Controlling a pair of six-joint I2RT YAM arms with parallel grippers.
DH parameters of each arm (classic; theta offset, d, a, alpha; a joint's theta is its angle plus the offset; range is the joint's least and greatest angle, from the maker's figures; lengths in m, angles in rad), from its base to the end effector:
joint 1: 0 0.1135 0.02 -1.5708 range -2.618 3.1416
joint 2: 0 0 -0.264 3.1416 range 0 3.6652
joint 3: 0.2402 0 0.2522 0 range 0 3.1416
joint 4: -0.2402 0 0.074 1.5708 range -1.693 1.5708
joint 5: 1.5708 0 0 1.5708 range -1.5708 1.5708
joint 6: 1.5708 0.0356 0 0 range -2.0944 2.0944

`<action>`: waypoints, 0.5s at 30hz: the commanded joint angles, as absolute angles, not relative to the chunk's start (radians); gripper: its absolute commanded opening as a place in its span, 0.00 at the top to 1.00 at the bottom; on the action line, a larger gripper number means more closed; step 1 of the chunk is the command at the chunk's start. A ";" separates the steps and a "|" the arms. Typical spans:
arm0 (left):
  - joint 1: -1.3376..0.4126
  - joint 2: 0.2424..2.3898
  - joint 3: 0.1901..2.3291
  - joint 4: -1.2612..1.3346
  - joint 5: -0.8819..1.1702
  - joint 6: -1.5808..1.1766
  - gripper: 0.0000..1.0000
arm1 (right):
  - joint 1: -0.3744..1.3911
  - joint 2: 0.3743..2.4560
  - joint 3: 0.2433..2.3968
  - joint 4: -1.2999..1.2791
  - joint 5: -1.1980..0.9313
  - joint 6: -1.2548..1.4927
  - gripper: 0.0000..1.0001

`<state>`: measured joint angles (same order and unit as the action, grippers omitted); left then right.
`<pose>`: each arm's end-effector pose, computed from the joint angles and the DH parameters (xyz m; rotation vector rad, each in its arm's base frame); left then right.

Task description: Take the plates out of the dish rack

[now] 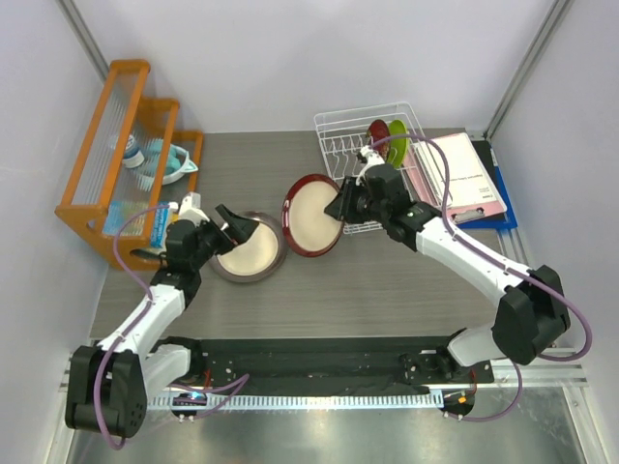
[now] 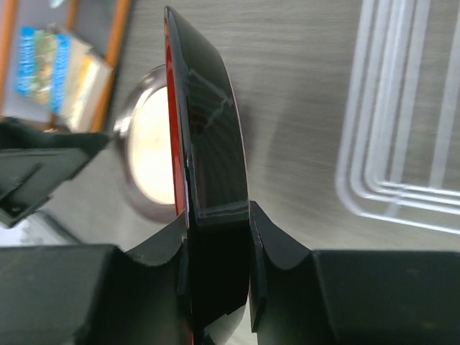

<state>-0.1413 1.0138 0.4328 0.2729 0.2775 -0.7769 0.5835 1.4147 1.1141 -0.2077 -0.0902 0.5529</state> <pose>0.2177 -0.0408 0.2205 -0.4213 1.9197 -0.8783 0.2706 0.1825 0.3058 -0.0909 2.1720 0.7698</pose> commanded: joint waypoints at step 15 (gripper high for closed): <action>-0.192 1.048 0.333 0.650 0.350 -0.888 0.05 | 0.629 1.497 0.919 0.710 -0.434 1.078 0.99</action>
<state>-0.1879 1.0519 0.3458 0.5133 0.3408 -0.8669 0.6155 1.5127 0.9306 0.3405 -0.3321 0.9028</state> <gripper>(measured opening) 0.987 0.303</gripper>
